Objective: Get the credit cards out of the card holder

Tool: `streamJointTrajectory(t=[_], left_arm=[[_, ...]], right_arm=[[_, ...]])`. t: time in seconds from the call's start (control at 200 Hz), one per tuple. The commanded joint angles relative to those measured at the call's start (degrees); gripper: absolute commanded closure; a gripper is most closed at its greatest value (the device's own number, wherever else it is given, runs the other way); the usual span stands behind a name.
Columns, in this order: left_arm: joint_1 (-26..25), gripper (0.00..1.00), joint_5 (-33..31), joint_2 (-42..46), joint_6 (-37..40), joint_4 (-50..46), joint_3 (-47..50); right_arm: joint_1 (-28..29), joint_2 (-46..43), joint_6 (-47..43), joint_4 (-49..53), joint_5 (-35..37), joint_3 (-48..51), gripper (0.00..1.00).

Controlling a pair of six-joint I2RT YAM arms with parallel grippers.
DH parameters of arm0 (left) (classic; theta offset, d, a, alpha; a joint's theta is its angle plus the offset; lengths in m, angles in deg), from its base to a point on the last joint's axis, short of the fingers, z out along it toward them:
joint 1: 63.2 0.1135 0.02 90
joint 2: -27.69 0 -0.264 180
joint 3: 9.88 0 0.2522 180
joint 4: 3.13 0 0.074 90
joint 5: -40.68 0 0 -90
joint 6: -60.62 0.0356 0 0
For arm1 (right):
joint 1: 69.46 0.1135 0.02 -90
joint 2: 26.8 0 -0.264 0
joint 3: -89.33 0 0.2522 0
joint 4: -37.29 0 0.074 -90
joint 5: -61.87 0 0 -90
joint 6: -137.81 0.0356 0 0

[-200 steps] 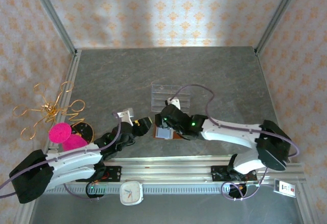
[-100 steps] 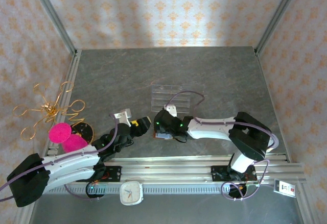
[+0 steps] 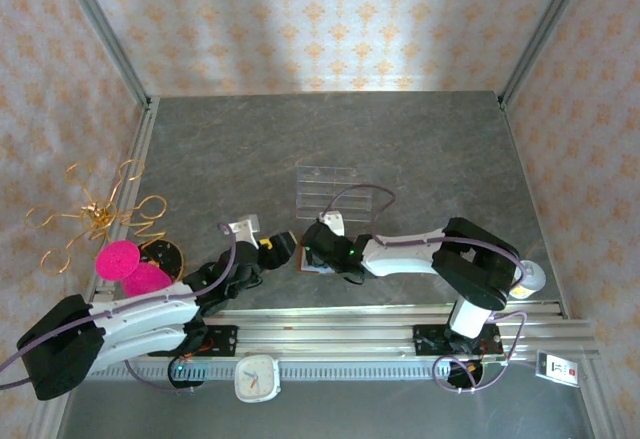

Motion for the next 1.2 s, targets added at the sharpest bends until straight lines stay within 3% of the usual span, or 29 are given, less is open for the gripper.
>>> streamJointTrajectory(t=[0.0,0.1,0.205,0.32,0.466,0.671,0.946,1.191], left_arm=[[0.2,0.26,1.8,-1.4,1.8,1.7,0.4],[0.0,0.35,4.4,-3.9,2.2,4.2,0.3],[0.0,0.52,7.8,-8.0,2.7,7.3,-0.6],[-0.8,0.70,11.1,-13.3,2.9,11.5,-1.8],[-3.0,0.86,12.7,-17.8,4.6,13.1,-5.2],[-3.5,0.90,10.7,-20.1,4.8,11.7,-6.9],[-3.6,1.00,13.3,-27.0,4.6,12.9,-9.5],[-3.5,1.00,10.4,-29.5,5.7,2.4,-11.0]], right_arm=[[0.7,1.4,0.6,2.3,-2.3,3.6,0.55],[0.7,-0.5,0.7,0.8,-2.7,5.3,0.67],[0.7,-2.7,0.5,-1.7,-3.6,7.4,0.77],[0.8,-3.8,1.1,-2.4,-3.6,8.3,0.84],[1.4,-4.5,2.0,-3.9,-3.5,9.3,0.86],[1.6,-5.6,3.1,-5.1,-3.3,10.5,0.87],[1.6,-6.2,3.5,-5.5,-3.2,10.6,0.85],[1.7,-7.9,4.9,-2.4,0.4,11.1,0.75]])
